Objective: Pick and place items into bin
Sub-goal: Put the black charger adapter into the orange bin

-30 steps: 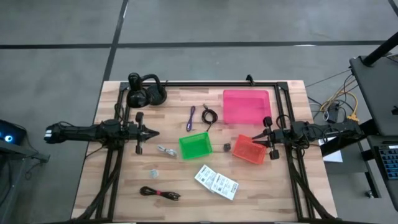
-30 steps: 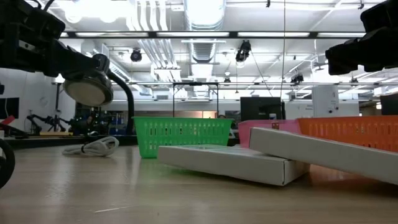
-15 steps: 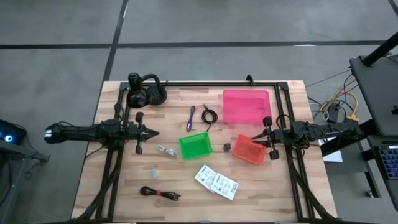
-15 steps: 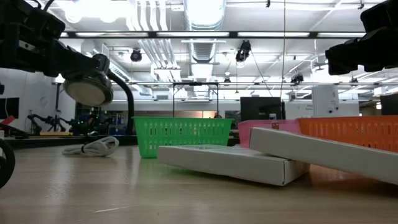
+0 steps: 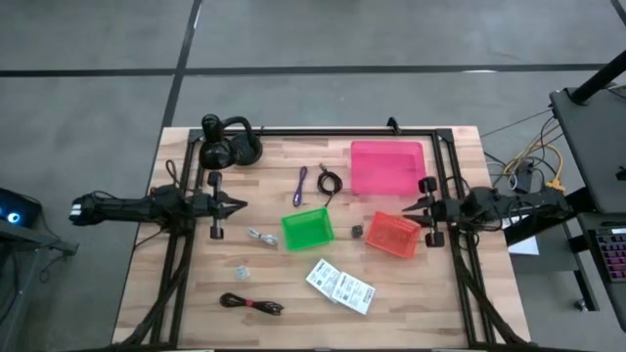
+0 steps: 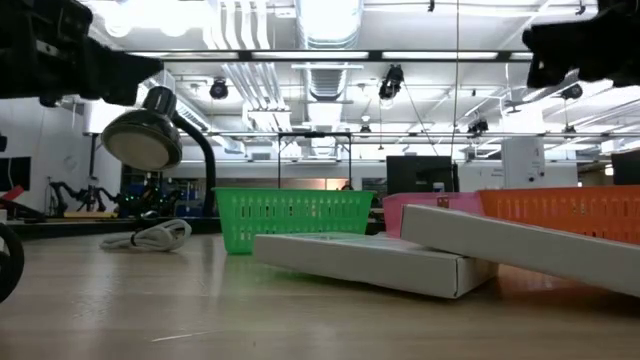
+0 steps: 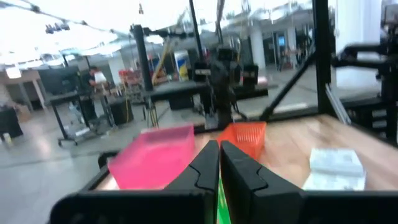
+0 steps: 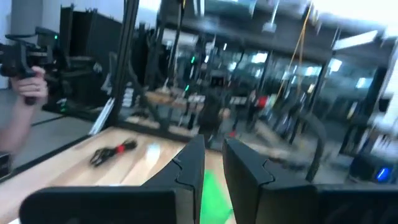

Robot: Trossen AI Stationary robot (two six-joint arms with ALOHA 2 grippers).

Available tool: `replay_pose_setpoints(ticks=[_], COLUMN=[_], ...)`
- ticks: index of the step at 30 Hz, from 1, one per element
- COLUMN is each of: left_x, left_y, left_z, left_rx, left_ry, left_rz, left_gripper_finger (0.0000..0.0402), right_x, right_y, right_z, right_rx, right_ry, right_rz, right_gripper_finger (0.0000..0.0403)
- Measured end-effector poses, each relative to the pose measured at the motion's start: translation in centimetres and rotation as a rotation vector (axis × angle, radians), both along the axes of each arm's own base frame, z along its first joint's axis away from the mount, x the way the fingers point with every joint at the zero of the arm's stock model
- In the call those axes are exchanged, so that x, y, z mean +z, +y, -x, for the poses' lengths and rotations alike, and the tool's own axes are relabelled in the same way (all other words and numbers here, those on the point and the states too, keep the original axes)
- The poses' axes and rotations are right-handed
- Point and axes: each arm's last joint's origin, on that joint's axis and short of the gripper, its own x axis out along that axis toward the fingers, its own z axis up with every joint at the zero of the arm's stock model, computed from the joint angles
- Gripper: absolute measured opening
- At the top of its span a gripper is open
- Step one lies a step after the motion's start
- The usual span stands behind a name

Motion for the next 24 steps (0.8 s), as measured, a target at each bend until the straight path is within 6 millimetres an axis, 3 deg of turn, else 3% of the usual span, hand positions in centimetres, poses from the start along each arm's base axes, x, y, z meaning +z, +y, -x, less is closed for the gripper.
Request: replay_pose_setpoints(ticks=[7,24], left_x=[1.6,3.1], left_y=[0.0,0.0], left_z=[0.3,0.0], left_rx=[0.024,0.147], left_ry=[-0.167,-0.291], left_rz=[-0.085,-0.503], left_gripper_finger=[0.0,0.0], right_x=[1.6,3.7], right_y=[-0.1,-0.5], right_z=[0.5,1.6], right_rx=[-0.061,-0.237], right_ry=[-0.192,-0.433], right_rz=[0.181,0.301], right_gripper_finger=[0.0047,0.0047])
